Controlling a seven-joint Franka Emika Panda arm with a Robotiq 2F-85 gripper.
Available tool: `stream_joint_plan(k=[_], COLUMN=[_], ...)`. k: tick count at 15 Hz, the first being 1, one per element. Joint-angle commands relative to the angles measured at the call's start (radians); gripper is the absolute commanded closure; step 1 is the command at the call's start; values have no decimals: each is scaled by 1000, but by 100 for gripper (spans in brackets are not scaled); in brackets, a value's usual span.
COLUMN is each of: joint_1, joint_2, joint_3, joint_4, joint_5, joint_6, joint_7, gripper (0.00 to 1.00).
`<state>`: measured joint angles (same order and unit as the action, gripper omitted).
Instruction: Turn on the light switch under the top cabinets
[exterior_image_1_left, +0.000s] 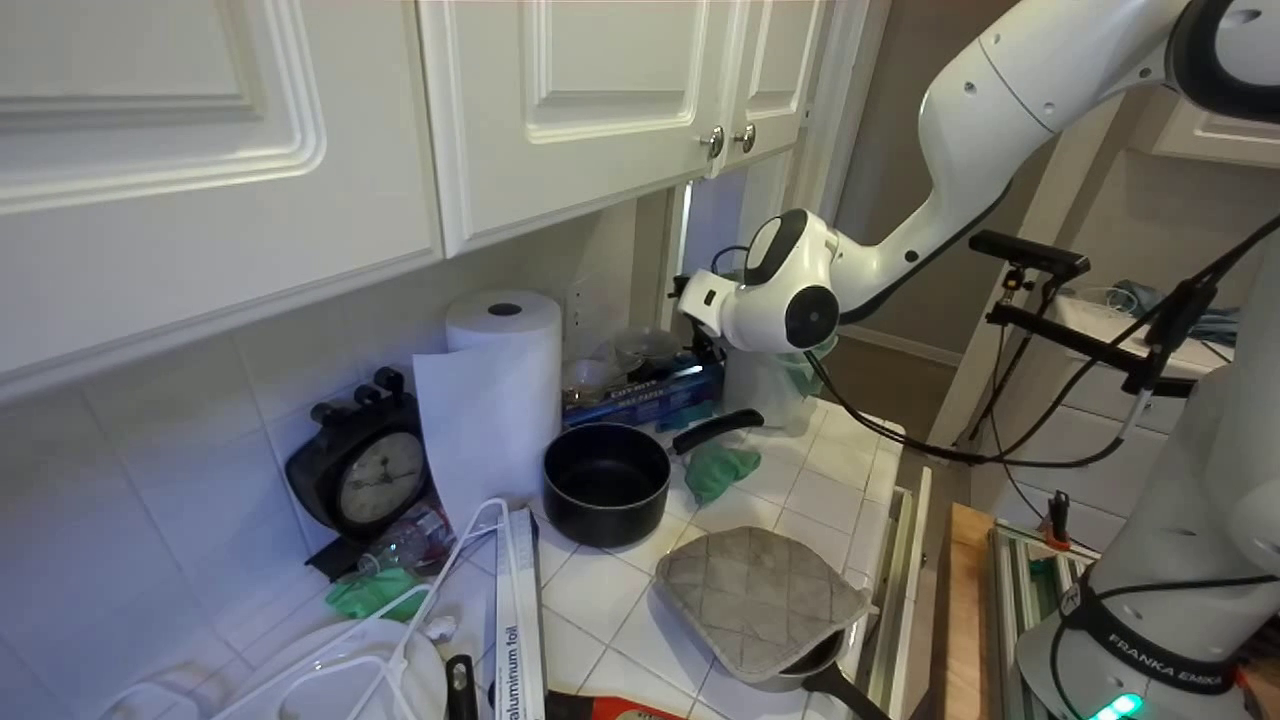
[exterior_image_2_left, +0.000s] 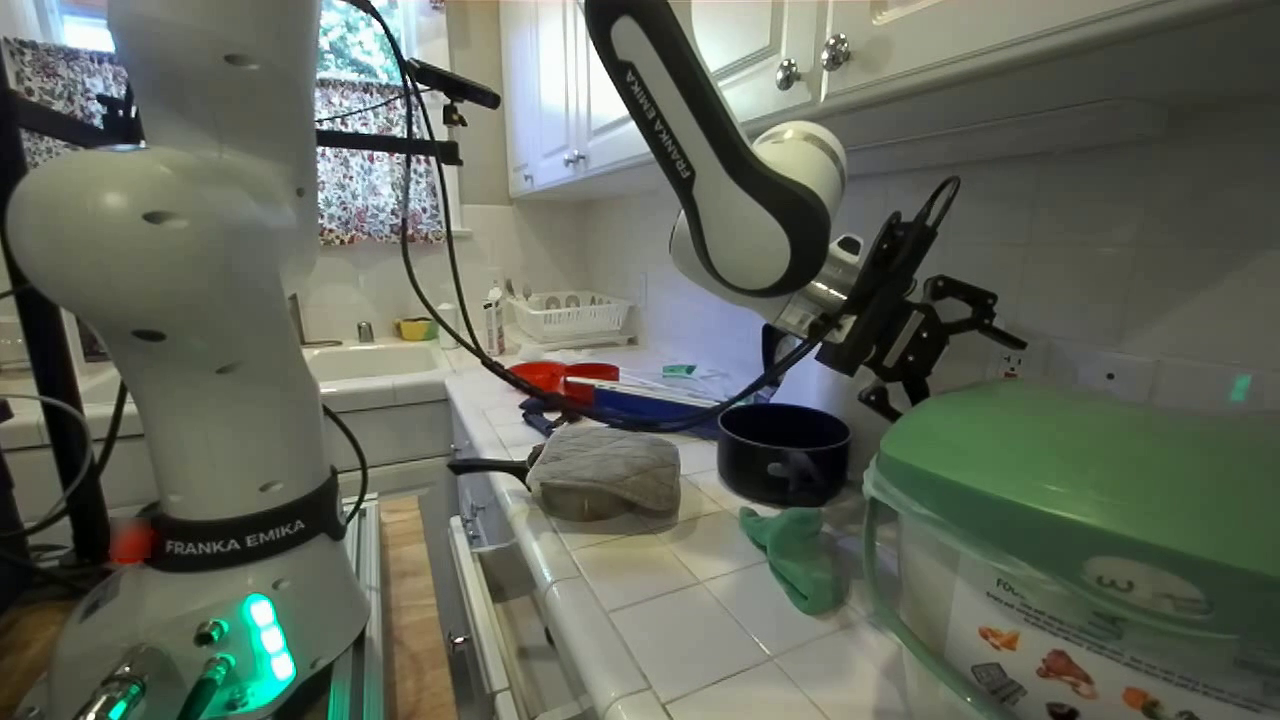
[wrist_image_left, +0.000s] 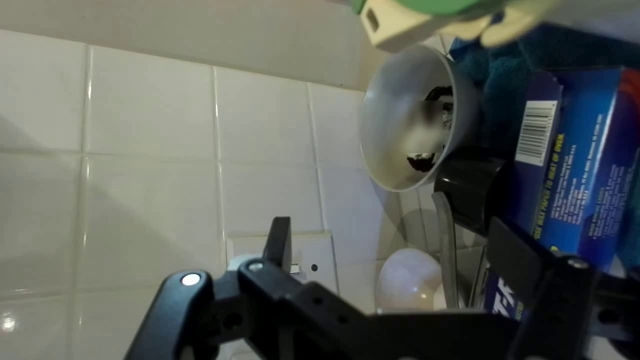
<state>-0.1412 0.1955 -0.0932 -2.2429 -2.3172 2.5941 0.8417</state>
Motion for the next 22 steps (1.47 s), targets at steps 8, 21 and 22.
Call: stream_joint_plan(k=[8, 21, 22], joint_1=[-44, 60, 75], joint_2=[124, 279, 285], joint_3=[55, 41, 17], joint_4=[98, 292, 301], joint_5=[-251, -201, -201], joint_6=[-129, -229, -224], joint_7=[242, 198, 202], gripper=[0, 0, 0])
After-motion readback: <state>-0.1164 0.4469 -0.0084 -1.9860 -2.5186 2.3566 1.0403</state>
